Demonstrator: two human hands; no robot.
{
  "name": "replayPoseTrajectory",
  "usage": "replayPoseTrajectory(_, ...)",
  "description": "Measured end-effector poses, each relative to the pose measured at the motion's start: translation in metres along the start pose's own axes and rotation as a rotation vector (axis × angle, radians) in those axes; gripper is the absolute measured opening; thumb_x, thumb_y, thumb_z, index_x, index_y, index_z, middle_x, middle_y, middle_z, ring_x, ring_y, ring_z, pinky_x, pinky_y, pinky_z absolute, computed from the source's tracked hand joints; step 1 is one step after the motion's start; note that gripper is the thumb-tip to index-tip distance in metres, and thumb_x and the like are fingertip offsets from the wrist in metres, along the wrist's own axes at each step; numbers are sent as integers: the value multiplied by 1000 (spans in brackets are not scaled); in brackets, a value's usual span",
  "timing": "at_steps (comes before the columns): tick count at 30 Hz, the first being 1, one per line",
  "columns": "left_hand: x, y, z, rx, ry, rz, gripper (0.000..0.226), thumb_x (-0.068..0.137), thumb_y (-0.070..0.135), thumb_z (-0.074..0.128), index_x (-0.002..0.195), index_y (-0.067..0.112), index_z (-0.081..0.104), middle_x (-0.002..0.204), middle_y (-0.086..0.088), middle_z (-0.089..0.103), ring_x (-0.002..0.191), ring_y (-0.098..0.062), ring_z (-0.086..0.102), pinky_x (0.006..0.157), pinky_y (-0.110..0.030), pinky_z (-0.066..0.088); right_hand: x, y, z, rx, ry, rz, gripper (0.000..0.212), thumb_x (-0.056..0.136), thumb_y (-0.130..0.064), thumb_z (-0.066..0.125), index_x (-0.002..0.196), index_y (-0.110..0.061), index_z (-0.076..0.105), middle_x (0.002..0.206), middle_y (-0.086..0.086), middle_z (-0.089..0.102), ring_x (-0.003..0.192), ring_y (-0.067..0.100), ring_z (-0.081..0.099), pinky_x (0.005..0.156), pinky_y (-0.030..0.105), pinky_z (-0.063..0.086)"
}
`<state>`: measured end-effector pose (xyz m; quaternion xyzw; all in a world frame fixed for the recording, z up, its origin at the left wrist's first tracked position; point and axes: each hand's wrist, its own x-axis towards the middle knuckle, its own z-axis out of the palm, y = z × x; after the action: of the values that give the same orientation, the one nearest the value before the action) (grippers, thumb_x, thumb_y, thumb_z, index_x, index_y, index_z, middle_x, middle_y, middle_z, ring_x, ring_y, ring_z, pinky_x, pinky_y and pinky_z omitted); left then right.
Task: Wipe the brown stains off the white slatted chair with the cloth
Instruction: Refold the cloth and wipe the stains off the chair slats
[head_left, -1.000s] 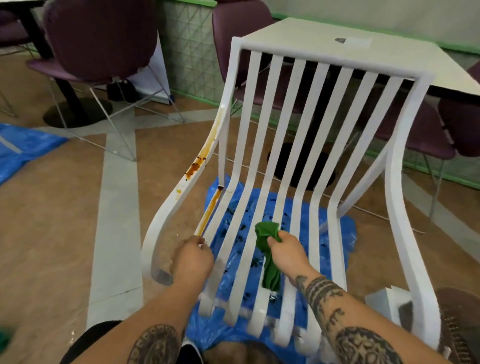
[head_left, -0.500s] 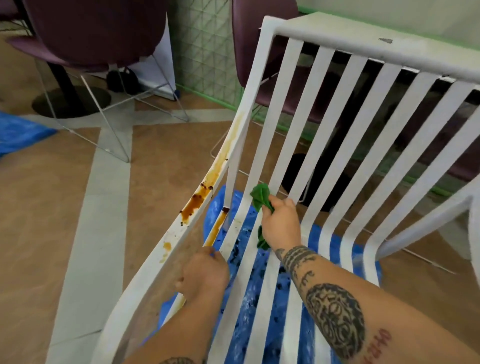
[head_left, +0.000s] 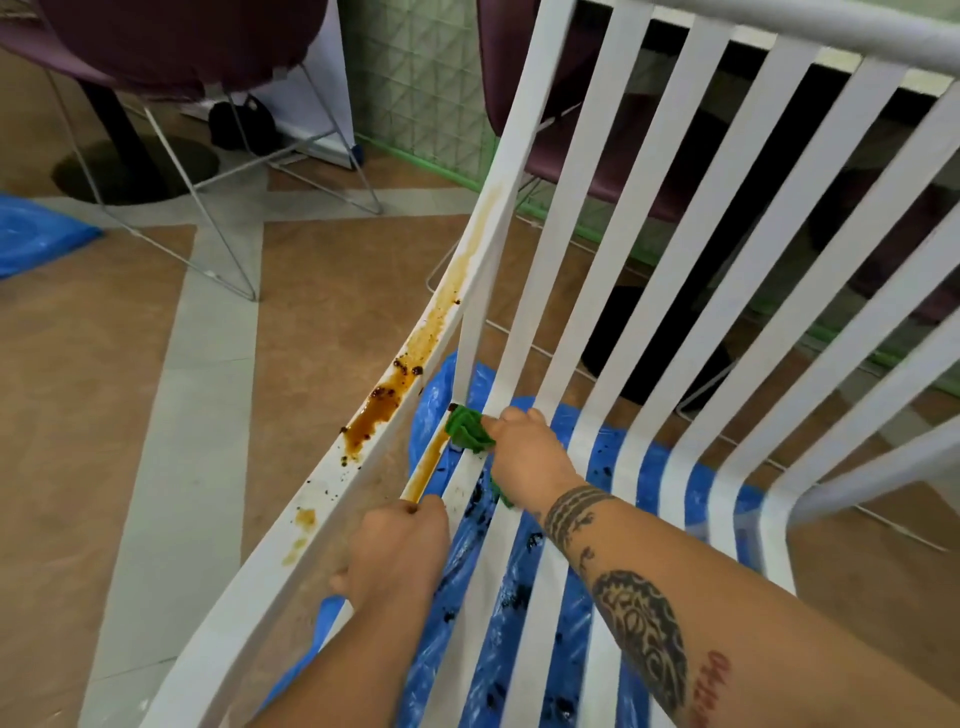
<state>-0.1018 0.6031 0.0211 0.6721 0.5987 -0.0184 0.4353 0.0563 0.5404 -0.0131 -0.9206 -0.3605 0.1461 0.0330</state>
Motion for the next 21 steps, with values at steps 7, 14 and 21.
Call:
replayPoseTrajectory(7,-7,-10,-1,-134,5,5,26,86,36,49,62,29,59,56,4,63,71,-21,61,99,-64,44,10,7,-41,277,67,139,22,104,-17,48,104,-3,65,76,6,56,67,21,52,56,29,42)
replayPoseTrajectory(14,-6,-23,-6,-151,26,-50,20,92,25,50,76,32,58,72,3,65,72,-14,50,104,-49,27,5,-12,-3,87,51,80,43,95,1,46,135,-9,58,126,13,51,111,32,56,93,40,51)
replayPoseTrajectory(21,-6,-22,-1,-207,-30,-41,24,81,32,42,84,35,65,58,2,65,72,-28,65,93,-66,49,-41,-27,-3,130,-117,-116,42,90,-2,51,129,-13,63,116,8,55,106,28,58,85,33,46)
